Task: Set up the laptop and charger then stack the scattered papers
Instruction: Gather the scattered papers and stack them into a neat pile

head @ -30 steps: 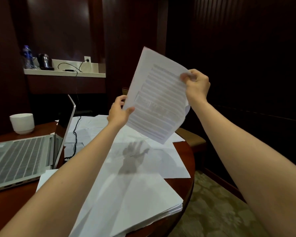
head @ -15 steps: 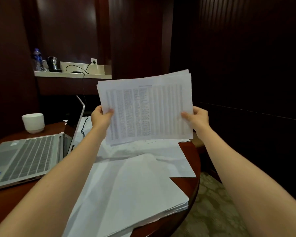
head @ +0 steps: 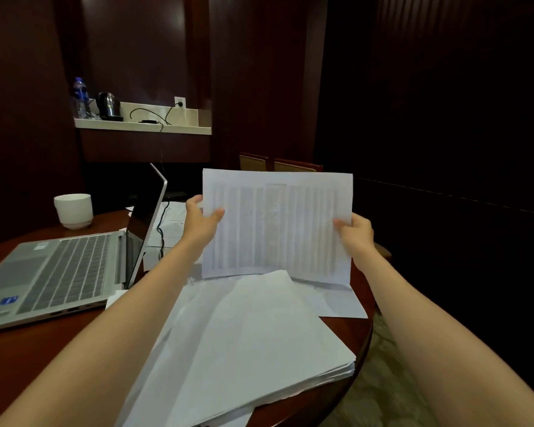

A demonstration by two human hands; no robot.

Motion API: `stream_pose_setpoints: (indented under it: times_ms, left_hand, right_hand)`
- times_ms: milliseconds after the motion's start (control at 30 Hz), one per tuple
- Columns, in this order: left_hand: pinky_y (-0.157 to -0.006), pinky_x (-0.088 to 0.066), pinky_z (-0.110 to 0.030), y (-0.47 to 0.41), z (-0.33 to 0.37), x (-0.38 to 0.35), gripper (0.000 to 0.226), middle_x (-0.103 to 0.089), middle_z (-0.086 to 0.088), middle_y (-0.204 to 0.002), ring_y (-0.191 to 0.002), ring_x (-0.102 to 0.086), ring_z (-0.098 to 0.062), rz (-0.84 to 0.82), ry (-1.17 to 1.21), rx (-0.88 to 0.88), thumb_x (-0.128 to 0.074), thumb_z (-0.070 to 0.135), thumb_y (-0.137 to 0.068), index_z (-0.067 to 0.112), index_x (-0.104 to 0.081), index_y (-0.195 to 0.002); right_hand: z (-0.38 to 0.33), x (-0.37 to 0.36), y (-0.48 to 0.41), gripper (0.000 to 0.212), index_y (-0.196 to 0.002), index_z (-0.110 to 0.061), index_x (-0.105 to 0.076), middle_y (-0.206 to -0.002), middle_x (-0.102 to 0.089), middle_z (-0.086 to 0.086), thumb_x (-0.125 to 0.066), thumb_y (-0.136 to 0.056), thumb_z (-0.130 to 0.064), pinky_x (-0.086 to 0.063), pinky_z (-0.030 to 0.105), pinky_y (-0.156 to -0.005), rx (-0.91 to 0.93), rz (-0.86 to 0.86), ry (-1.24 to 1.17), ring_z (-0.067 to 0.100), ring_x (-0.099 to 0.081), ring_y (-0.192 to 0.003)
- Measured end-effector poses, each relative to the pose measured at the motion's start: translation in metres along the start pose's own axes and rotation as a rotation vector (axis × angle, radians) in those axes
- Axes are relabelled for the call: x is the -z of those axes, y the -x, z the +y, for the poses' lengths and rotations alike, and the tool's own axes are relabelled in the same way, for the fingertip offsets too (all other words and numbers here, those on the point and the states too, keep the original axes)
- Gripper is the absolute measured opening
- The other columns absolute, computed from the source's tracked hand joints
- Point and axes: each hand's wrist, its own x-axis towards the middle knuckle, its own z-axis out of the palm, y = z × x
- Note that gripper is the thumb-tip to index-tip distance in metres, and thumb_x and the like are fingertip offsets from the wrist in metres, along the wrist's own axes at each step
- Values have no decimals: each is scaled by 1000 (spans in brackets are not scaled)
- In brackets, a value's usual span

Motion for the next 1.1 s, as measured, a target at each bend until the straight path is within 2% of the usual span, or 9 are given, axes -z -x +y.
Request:
stream_pose_setpoints:
  times_ms: [100, 200, 433, 600, 700, 767, 833, 967, 1100]
  left_hand:
    - [-109, -29, -38, -2, 5, -1, 78, -16, -13, -152, -139, -26, -26, 51, -116, -115, -56, 7, -91, 18, -5, -148]
    - [-112, -22, -35, 1, 13, -3, 85, -10, -10, -153, -140, -21, -23, 31, -366, -300, -61, 2, -87, 20, -7, -149]
    - [-113, -21, -38, 6, 24, -10, 69, -17, -10, -153, -140, -22, -28, -101, -783, -556, -60, 13, -90, 20, -22, -147]
    - [-107, -30, -39, 5, 24, -9, 63, -40, -11, -143, -130, -38, -30, -293, -933, -390, -52, 23, -94, 18, -18, -148]
    - [-101, -34, -34, 7, 21, -6, 45, -46, -10, -138, -123, -47, -28, -423, -929, -286, -45, 24, -97, 18, -35, -140]
    - [-93, -37, -26, 8, 20, -2, 36, -52, -10, -132, -118, -50, -25, -485, -931, -245, -45, 19, -98, 11, -48, -133]
    - [-91, -37, -26, 8, 19, 2, 32, -55, -10, -128, -114, -52, -25, -535, -970, -209, -46, 16, -97, 9, -54, -128]
    - [-92, -40, -31, 9, 14, 14, 27, -57, -4, -116, -104, -54, -22, -677, -1100, -100, -46, 18, -97, 10, -59, -119]
    - [-67, -40, -26, 10, 7, 23, 12, -53, 1, -76, -65, -47, -12, -779, -1204, 33, -45, 20, -97, 20, -57, -98]
  right_hand:
    - [-9, -1, -5, 23, -116, -3, -60, -104, -61, 8, -51, -94, -7, -46, 33, -81, -43, 117, -79, 27, -59, -103]
    - [-14, 0, -10, 29, -121, -1, -56, -119, -60, 16, -53, -93, -6, -48, 38, -91, -123, 129, -115, 32, -57, -109]
    - [1, -1, -1, 34, -124, 3, -50, -116, -59, 16, -56, -92, -5, -46, 40, -84, -353, -188, 38, 29, -57, -94]
    - [11, 9, 2, 45, -132, -9, -48, -120, -60, 7, -61, -89, -13, -51, 36, -77, -416, -451, 176, 25, -59, -103]
    - [11, 10, 2, 54, -137, -14, -44, -130, -55, 6, -65, -87, -16, -48, 43, -95, -414, -533, 151, 27, -56, -114]
    - [10, 11, 6, 34, -122, -17, -53, -120, -58, 5, -62, -89, -14, -47, 39, -96, -412, -615, 150, 24, -58, -107]
    - [10, 13, 10, 15, -107, -17, -55, -106, -62, 2, -57, -92, -15, -51, 34, -86, -431, -739, 148, 19, -62, -92]
    - [7, 7, 18, 36, -128, -17, -44, -100, -62, -1, -54, -94, -27, -52, 20, -51, -415, -795, 134, 9, -67, -64]
    - [5, -7, 21, 42, -131, -11, -49, -98, -61, -1, -59, -91, -21, -51, 17, -54, -294, -770, 267, 11, -63, -71]
